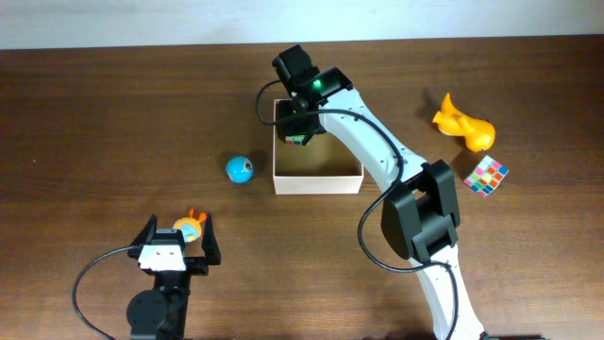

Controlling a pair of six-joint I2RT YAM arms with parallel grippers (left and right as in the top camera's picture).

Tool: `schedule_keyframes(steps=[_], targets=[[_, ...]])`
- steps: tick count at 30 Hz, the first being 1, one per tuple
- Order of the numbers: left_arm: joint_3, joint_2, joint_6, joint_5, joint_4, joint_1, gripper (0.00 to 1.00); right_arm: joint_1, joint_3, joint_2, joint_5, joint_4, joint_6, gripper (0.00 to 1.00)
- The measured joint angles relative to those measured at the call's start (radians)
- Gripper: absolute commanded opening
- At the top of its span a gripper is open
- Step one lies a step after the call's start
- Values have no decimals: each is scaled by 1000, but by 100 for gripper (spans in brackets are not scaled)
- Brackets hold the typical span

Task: Pack container
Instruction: 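Carry the cube left over the box and lower it inside, then open the right gripper to release the cube in the box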

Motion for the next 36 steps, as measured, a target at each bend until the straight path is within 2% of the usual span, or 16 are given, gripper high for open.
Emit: schedule_keyframes(steps=[5, 13, 36], targets=[[0, 0, 0, 0, 0, 0, 99, -25, 0, 0, 7, -11, -9, 26], [0, 0, 0, 0, 0, 0, 99, -64, 0, 0, 38, -7, -27, 24], [0, 0, 0, 0, 0, 0, 99, -65, 2, 82, 84, 32, -32, 25]])
